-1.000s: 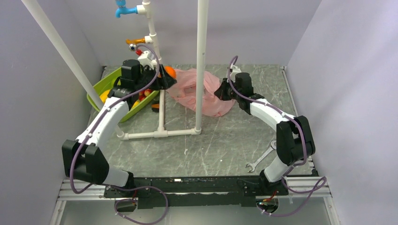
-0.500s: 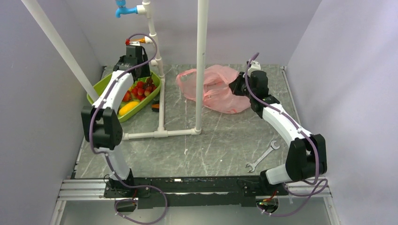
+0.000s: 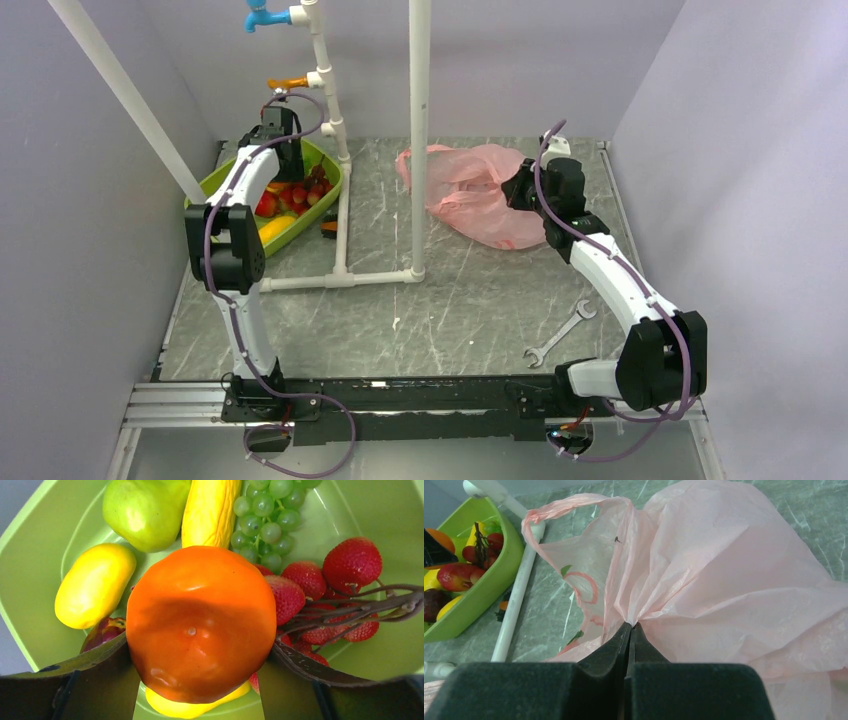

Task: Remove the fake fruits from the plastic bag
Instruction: Place the fake fruit in the bin.

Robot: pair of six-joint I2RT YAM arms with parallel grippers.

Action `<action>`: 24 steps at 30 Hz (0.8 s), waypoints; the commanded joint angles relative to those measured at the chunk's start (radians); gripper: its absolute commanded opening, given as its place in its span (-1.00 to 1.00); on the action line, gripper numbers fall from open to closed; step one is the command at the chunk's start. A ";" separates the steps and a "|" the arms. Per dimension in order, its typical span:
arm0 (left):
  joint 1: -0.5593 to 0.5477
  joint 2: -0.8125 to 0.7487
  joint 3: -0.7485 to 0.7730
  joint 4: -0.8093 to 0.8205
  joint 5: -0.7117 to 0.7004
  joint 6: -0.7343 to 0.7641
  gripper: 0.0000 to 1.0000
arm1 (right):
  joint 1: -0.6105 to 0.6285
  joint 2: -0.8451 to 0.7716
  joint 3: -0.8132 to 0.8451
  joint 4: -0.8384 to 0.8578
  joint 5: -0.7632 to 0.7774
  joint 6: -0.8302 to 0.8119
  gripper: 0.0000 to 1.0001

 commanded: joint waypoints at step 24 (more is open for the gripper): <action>-0.007 -0.381 -0.170 -0.019 0.471 -0.128 0.98 | -0.006 -0.086 0.107 -0.252 0.279 -0.046 -0.98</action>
